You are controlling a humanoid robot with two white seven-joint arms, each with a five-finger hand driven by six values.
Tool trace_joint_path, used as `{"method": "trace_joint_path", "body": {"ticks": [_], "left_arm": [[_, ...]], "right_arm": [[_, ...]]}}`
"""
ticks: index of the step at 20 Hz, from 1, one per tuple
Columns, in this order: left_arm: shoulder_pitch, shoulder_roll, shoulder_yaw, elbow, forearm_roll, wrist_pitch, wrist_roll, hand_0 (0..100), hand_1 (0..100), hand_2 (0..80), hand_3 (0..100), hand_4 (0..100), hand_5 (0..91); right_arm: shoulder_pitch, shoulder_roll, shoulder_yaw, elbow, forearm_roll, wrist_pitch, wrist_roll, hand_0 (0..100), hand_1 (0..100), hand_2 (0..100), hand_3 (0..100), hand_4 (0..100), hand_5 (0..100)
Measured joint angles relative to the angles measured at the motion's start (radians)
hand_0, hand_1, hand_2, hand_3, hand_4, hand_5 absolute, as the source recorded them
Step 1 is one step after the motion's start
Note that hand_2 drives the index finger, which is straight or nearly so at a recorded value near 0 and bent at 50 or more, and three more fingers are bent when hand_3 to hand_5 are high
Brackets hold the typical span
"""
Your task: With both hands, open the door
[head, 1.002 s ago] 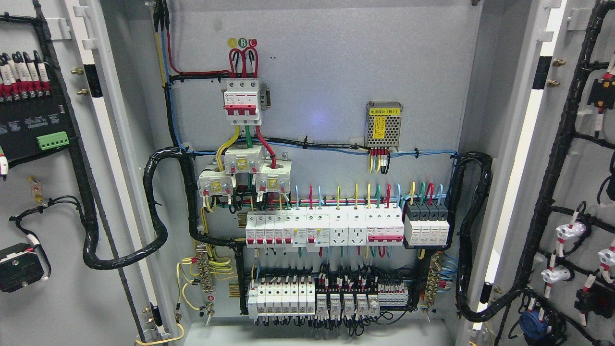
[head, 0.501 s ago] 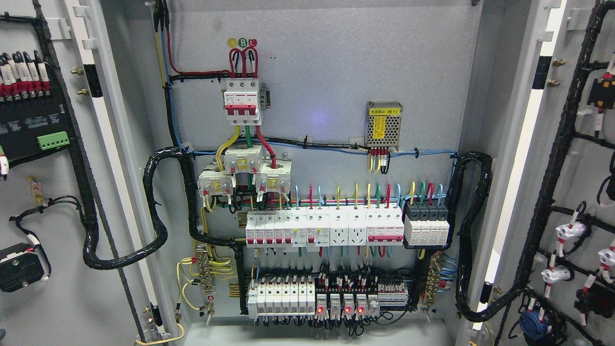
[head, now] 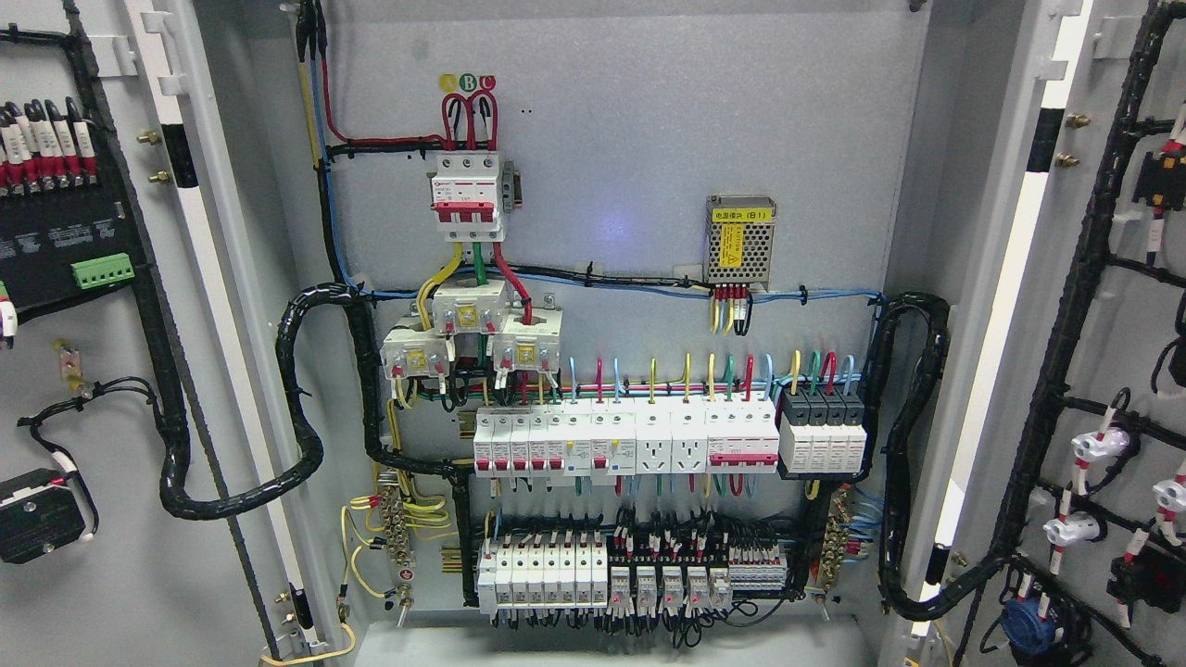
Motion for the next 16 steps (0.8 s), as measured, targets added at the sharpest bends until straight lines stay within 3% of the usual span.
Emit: {"method": "trace_joint_path", "body": {"ticks": [6,16], "left_arm": [[0.025,-0.065,-0.091,0.08,-0.057,-0.001,-0.007,0,0,0.0,0,0,0.0],[-0.004,-0.2,-0.214,0.375,-0.116,-0.002,-0.099,0,0,0.0,0,0,0.0]], "right_arm": [[-0.005,0.005,0.084,0.179,0.067,0.0,0.001,19,0,0,0,0,0],[-0.075,0.039,0.173,0.57,0.11,0.001,0.003,19,0,0,0,0,0]]}}
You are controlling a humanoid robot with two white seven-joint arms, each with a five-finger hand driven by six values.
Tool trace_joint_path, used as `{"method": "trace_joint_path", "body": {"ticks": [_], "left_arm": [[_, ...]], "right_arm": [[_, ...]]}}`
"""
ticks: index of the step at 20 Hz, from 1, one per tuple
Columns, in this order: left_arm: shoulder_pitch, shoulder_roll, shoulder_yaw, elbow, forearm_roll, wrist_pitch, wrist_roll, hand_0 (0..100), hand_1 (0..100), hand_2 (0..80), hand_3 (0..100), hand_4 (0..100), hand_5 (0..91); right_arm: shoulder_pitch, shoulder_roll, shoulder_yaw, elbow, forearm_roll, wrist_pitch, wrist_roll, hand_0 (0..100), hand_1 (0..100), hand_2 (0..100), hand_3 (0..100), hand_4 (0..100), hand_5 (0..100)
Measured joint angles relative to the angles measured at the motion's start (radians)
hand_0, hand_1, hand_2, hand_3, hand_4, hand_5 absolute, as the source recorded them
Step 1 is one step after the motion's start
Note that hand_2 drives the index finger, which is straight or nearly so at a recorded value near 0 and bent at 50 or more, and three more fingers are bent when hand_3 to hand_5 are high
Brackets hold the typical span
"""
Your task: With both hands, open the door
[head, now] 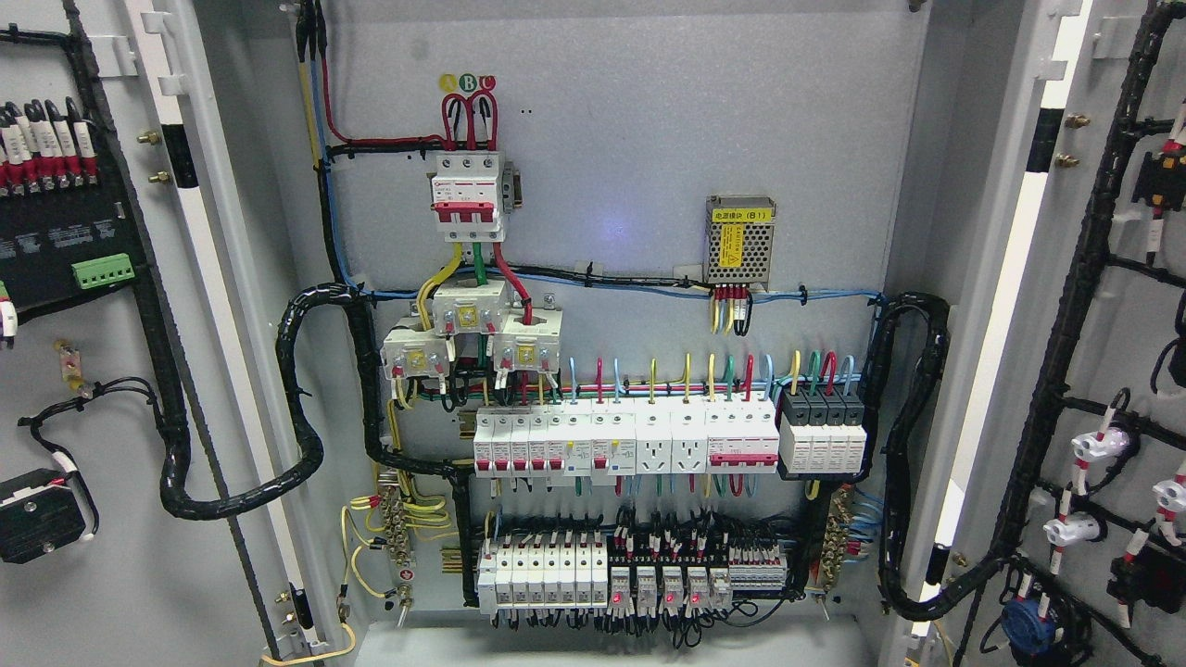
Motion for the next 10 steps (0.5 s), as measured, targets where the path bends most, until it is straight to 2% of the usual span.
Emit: {"method": "trace_joint_path", "body": {"ticks": [8,10], "left_arm": [[-0.059,-0.103,-0.059,0.338,-0.017,0.002,-0.126,0,0,0.0,0,0,0.0],[-0.077,-0.125,-0.068,0.427,-0.017,0.005,-0.143,0,0,0.0,0,0,0.0]], "right_arm": [[-0.031,0.036,0.028,0.286,0.094,-0.001,-0.001,19,0,0,0,0,0],[-0.035,0.044,0.032,0.351,0.108,-0.001,0.001,19,0,0,0,0,0]]}}
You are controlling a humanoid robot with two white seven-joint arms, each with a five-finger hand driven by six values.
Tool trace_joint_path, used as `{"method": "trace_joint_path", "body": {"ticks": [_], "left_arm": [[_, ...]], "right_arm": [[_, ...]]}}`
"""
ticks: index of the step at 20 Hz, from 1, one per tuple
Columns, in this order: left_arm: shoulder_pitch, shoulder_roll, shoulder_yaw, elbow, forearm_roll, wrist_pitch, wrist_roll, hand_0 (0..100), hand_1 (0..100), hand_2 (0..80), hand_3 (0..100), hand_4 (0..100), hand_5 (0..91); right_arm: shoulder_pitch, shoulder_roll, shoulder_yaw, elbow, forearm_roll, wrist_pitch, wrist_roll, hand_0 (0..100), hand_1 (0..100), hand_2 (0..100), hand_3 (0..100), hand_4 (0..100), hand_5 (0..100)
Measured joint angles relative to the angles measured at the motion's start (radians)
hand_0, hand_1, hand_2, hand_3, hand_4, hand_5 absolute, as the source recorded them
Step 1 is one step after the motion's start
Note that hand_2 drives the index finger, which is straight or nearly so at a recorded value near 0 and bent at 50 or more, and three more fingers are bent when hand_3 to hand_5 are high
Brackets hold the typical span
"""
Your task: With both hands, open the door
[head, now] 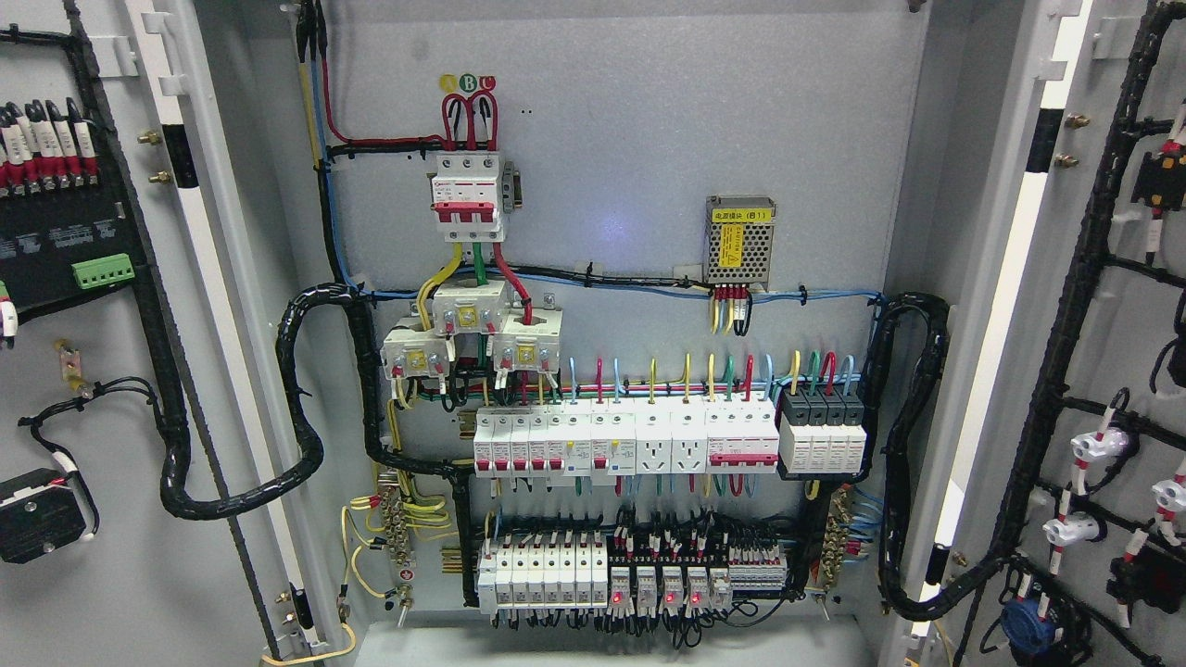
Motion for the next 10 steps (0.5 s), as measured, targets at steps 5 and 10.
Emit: {"method": "trace_joint_path", "body": {"ticks": [5,10], "left_arm": [[-0.054,-0.055,-0.018,0.247,-0.002,0.003,-0.015,0,0,0.0,0,0,0.0],[-0.126,-0.116,-0.029,0.508,-0.031,0.007,-0.02,0,0,0.0,0,0,0.0]], "right_arm": [[-0.055,0.028,0.007,0.186,0.02,0.007,-0.004,19,0,0,0,0,0],[-0.116,0.056,0.014,0.372,0.03,0.013,-0.01,19,0,0,0,0,0]]}}
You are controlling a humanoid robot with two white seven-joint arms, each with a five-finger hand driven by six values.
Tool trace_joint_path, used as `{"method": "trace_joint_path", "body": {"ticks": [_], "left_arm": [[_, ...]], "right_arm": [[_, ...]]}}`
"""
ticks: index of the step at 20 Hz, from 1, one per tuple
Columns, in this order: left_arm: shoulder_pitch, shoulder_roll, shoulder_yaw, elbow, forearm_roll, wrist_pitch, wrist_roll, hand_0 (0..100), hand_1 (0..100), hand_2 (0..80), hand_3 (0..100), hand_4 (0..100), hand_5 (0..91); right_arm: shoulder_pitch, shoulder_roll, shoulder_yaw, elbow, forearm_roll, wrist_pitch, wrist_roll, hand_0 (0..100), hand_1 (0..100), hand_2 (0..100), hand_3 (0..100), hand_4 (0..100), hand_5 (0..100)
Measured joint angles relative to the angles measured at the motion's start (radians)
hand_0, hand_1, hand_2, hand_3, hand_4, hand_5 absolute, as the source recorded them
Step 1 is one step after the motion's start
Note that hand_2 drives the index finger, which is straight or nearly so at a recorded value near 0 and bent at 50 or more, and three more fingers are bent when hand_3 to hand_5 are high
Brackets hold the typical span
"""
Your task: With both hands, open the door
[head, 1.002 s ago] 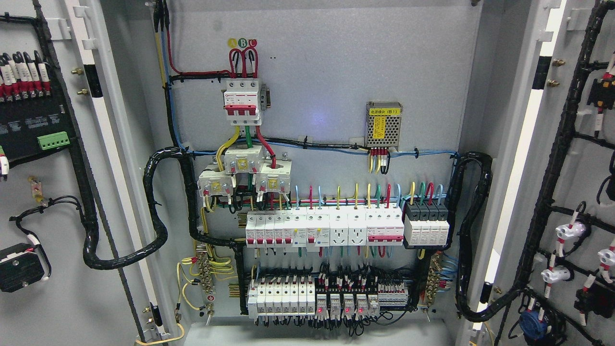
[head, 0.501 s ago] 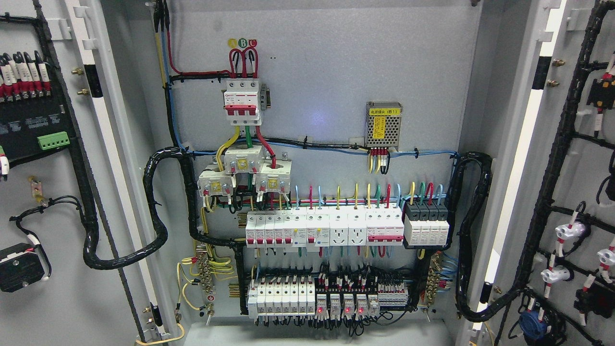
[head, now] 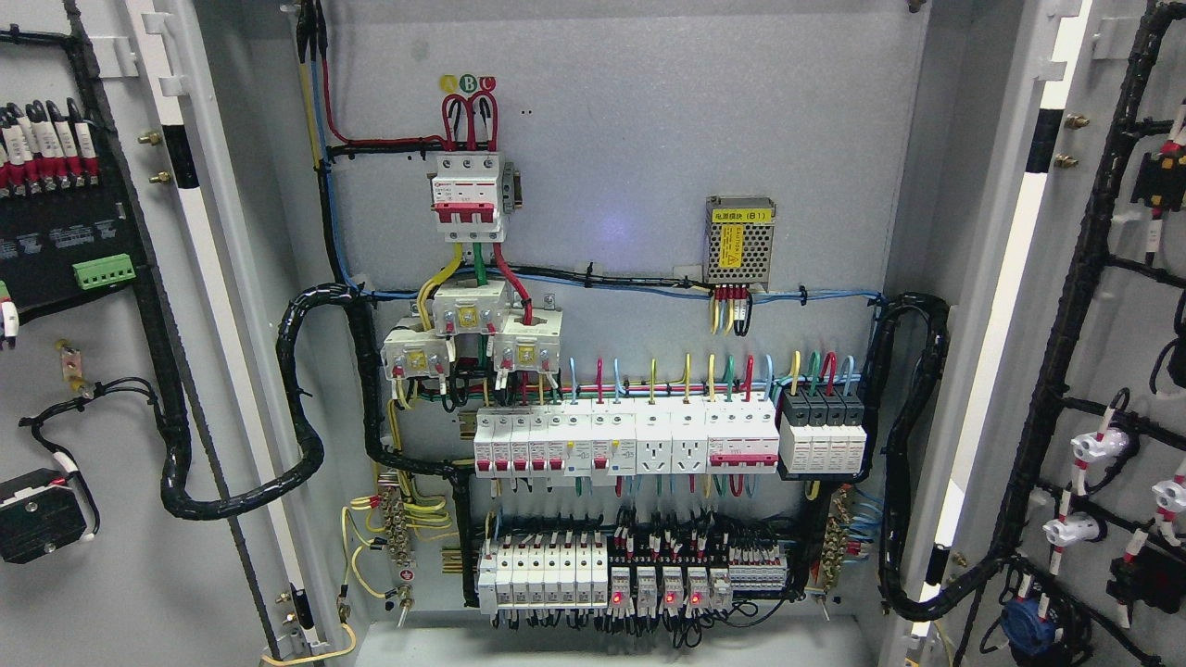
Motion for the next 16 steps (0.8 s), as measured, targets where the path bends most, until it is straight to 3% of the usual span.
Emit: {"method": "trace_joint_path", "body": {"ticks": [4,10,16], "left_arm": [[-0.049,-0.04,-0.006,0.187,-0.059,0.004,-0.001,0,0,0.0,0,0,0.0],[-0.093,-0.079,-0.008,0.38,-0.133,0.098,-0.002,0,0,0.0,0,0,0.0],[-0.113,-0.101,-0.008,0.493,-0.159,0.226,0.009,0,0,0.0,0,0,0.0]], "right_arm": [[-0.023,0.015,0.005,0.103,0.027,0.068,-0.011,19,0,0,0,0,0],[-0.037,0.027,0.01,0.207,0.077,0.231,-0.111,19,0,0,0,0,0],[-0.047,0.035,0.013,0.264,0.162,0.386,-0.216,19,0,0,0,0,0]]}}
